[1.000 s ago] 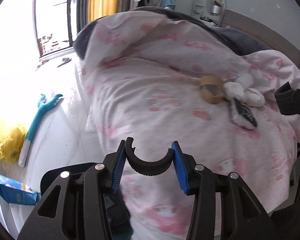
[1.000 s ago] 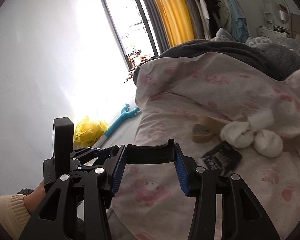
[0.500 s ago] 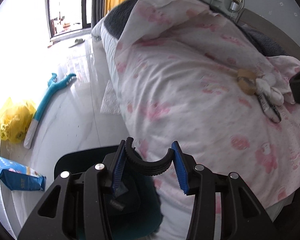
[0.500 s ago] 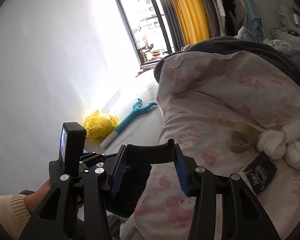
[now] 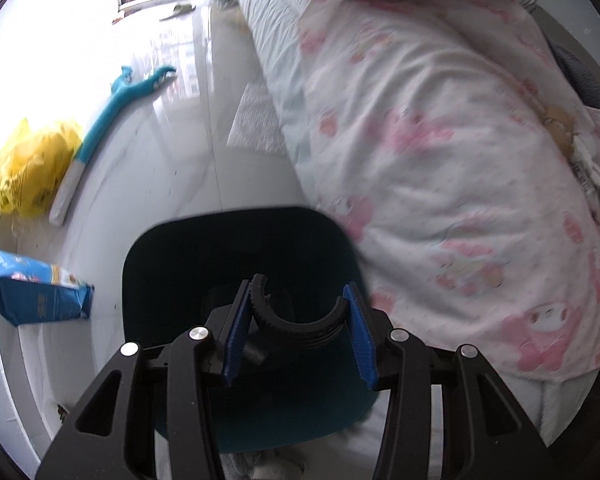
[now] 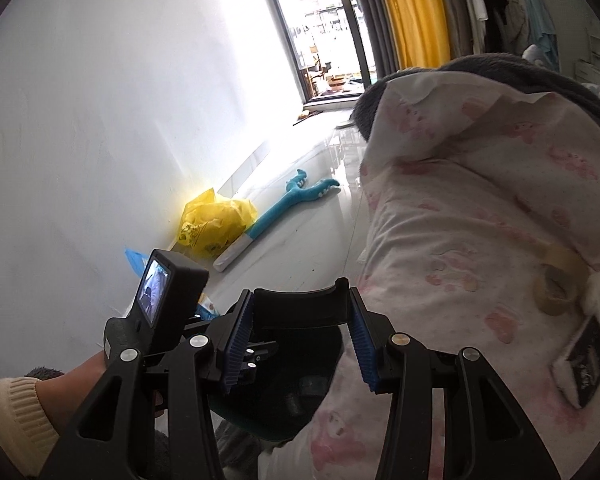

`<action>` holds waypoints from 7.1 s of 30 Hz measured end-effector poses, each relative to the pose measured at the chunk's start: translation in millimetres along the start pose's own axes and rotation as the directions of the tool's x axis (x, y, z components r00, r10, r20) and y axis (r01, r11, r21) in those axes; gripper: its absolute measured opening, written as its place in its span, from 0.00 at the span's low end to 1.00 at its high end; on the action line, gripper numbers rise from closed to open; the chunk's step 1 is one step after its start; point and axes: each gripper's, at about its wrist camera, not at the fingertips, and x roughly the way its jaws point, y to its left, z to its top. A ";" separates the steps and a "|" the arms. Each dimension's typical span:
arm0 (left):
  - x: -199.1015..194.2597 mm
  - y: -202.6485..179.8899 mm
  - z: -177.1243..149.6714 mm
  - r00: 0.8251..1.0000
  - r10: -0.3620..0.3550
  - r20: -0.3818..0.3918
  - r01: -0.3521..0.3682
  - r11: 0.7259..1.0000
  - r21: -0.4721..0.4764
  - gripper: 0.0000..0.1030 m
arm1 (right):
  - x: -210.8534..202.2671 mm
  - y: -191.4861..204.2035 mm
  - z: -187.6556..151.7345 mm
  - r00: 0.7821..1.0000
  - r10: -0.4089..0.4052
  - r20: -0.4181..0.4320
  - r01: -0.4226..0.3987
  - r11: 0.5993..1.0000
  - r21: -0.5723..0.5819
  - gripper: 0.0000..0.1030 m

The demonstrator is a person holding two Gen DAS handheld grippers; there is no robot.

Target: Collect trash

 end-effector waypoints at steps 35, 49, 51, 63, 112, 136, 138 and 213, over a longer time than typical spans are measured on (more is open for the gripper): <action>-104.9 90.2 -2.5 0.951 -0.007 0.308 0.045 0.992 -0.116 0.88 | 167.9 42.1 -12.8 0.970 0.033 -0.240 -0.007 0.994 0.109 0.46; -159.5 75.1 -6.0 0.878 -0.029 0.477 0.043 0.999 -0.018 0.90 | 222.1 54.4 -37.2 0.927 -0.038 -0.374 0.054 0.998 0.031 0.46; -166.9 68.2 -6.4 0.867 -0.029 0.498 0.029 1.000 0.007 0.91 | 226.0 55.7 -39.1 0.924 -0.039 -0.381 0.055 0.998 0.032 0.46; -201.1 53.2 -7.7 0.811 -0.043 0.583 0.017 0.999 0.050 0.92 | 225.2 65.7 -42.5 0.919 -0.056 -0.391 0.056 0.998 -0.011 0.78; -126.0 -184.2 35.5 0.855 -0.276 0.440 0.099 0.919 0.383 0.93 | -93.5 -151.0 -10.6 0.934 -0.352 0.059 0.344 0.932 0.112 0.89; -29.3 -295.4 47.5 0.902 -0.377 0.210 0.212 0.810 0.547 0.94 | -125.2 -278.7 -52.3 0.918 -0.396 -0.032 0.387 0.871 0.304 0.89; -25.1 -298.1 47.3 0.905 -0.371 0.206 0.209 0.811 0.546 0.94 | -120.8 -282.5 -53.2 0.907 -0.418 -0.053 0.414 0.863 0.289 0.89; -64.5 -126.6 67.8 0.933 -0.129 0.335 0.056 0.974 0.218 0.54 | -60.5 -119.2 31.6 0.994 -0.090 0.055 0.085 0.992 0.092 0.54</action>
